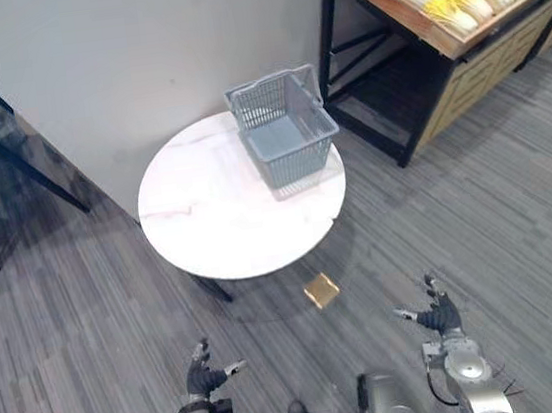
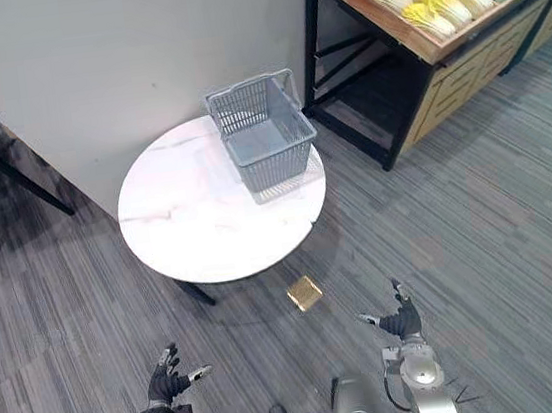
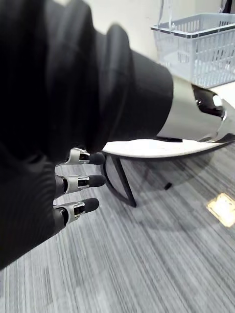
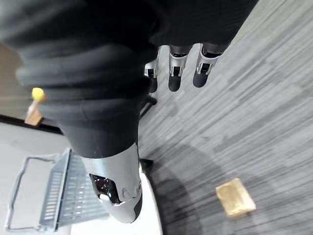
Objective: Pick vegetable in the basket
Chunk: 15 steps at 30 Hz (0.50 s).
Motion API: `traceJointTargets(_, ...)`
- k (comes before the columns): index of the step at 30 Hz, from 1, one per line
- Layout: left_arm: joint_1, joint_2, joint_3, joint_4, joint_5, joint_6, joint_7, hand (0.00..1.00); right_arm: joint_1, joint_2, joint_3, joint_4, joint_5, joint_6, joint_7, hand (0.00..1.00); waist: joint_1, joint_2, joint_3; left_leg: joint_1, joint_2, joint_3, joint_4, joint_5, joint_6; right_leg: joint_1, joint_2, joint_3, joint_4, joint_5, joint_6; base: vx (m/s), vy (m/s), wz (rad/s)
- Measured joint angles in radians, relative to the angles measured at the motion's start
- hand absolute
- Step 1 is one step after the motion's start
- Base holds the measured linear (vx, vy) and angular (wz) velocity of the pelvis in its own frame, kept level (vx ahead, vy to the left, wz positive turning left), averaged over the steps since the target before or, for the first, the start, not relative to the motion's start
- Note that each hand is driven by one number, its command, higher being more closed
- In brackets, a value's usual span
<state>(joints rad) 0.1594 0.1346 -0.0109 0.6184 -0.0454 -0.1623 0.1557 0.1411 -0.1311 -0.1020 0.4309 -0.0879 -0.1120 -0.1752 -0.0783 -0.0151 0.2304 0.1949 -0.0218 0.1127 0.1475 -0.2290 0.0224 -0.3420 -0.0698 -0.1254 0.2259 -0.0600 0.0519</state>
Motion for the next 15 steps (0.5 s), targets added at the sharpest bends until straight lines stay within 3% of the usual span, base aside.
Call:
traceJointTargets(1, 0.009, 0.000, 0.001, 0.010, 0.005, 0.000, 0.000, 0.00, 0.026, -0.005, 0.000, -0.008, 0.000, 0.000, 0.000, 0.00, -0.001, -0.018, -0.010, 0.049, 0.001, -0.018, 0.001, -0.052, -0.045, 0.005, -0.004, 0.035, -0.011, 0.202, -0.043, 0.50, -0.164, 0.62)
traceJointTargets(2, 0.003, -0.021, 0.002, 0.032, 0.009, 0.003, 0.000, 0.00, 0.024, -0.022, -0.003, -0.002, -0.001, 0.005, 0.001, 0.00, 0.003, 0.019, -0.014, 0.057, 0.028, -0.024, 0.004, -0.066, -0.051, -0.007, 0.025, 0.019, 0.037, 0.157, -0.053, 0.69, -0.240, 0.33)
traceJointTargets(3, 0.013, -0.024, 0.004, 0.033, 0.017, 0.001, -0.001, 0.00, 0.018, -0.019, -0.003, -0.027, -0.001, 0.008, 0.001, 0.00, 0.008, 0.029, -0.023, 0.037, 0.055, -0.034, 0.051, -0.053, -0.074, -0.025, 0.028, 0.014, 0.104, 0.092, -0.073, 0.65, -0.251, 0.25)
traceJointTargets(4, 0.019, -0.030, 0.004, 0.034, 0.019, 0.001, -0.002, 0.00, 0.027, -0.011, -0.003, -0.073, -0.001, 0.007, 0.001, 0.00, 0.002, 0.029, -0.023, -0.010, 0.068, -0.033, 0.175, -0.026, -0.116, -0.016, 0.019, -0.014, 0.159, 0.023, -0.086, 0.61, -0.244, 0.44)
traceJointTargets(6, 0.019, -0.046, 0.012, 0.034, 0.019, 0.003, -0.002, 0.00, 0.044, -0.007, -0.001, -0.109, -0.001, 0.007, 0.003, 0.00, 0.001, 0.032, -0.020, -0.069, 0.098, -0.026, 0.360, 0.017, -0.166, 0.035, 0.021, -0.036, 0.158, -0.015, -0.096, 0.38, -0.191, 0.42)
traceJointTargets(7, 0.022, -0.064, 0.021, 0.029, 0.019, 0.003, -0.002, 0.00, 0.060, -0.007, 0.003, -0.143, -0.001, 0.007, 0.003, 0.00, 0.009, 0.034, -0.019, -0.121, 0.142, -0.015, 0.508, 0.046, -0.189, 0.093, 0.034, -0.047, 0.132, -0.031, -0.104, 0.42, -0.224, 0.15)
traceJointTargets(8, 0.036, -0.077, 0.019, 0.013, 0.019, 0.002, -0.003, 0.00, 0.073, 0.000, 0.003, -0.200, 0.001, 0.005, 0.002, 0.00, 0.030, 0.036, -0.018, -0.174, 0.203, 0.042, 0.653, 0.032, -0.167, 0.171, 0.056, -0.051, 0.082, -0.037, -0.106, 0.46, -0.229, 0.00)
traceJointTargets(10, 0.042, -0.093, 0.017, 0.008, 0.019, 0.003, -0.003, 0.00, 0.078, 0.003, 0.002, -0.272, 0.000, -0.012, 0.000, 0.00, 0.040, 0.030, -0.021, -0.242, 0.246, 0.104, 0.685, 0.002, -0.116, 0.238, 0.063, -0.050, 0.024, -0.043, -0.114, 0.31, -0.136, -0.14)
traceJointTargets(11, 0.053, -0.094, 0.013, -0.004, 0.019, 0.002, -0.004, 0.00, 0.074, 0.000, 0.003, -0.292, -0.001, -0.022, 0.000, 0.00, 0.046, 0.027, -0.024, -0.280, 0.247, 0.126, 0.604, -0.017, -0.085, 0.262, 0.062, -0.039, -0.003, -0.046, -0.116, 0.24, -0.069, -0.24)
traceJointTargets(12, 0.063, -0.093, 0.013, -0.008, 0.019, 0.003, -0.003, 0.00, 0.064, -0.004, 0.000, -0.293, -0.002, -0.025, -0.001, 0.00, 0.044, 0.031, -0.026, -0.293, 0.237, 0.130, 0.464, -0.018, -0.083, 0.278, 0.062, -0.032, -0.021, -0.046, -0.112, 0.27, -0.039, -0.28)
traceJointTargets(14, 0.069, -0.094, 0.008, -0.005, 0.020, 0.003, -0.003, 0.00, 0.061, -0.023, 0.000, -0.299, -0.005, -0.024, -0.010, 0.00, 0.040, 0.051, -0.034, -0.291, 0.210, 0.112, 0.208, 0.050, -0.115, 0.286, 0.071, -0.018, -0.024, -0.054, -0.099, 0.28, 0.039, -0.24)
traceJointTargets(15, 0.066, -0.094, 0.005, 0.000, 0.020, 0.003, -0.003, 0.00, 0.059, -0.030, 0.001, -0.305, -0.007, -0.024, -0.015, 0.00, 0.040, 0.066, -0.038, -0.289, 0.206, 0.108, 0.160, 0.095, -0.116, 0.284, 0.077, -0.010, -0.023, -0.057, -0.094, 0.25, 0.108, -0.30)
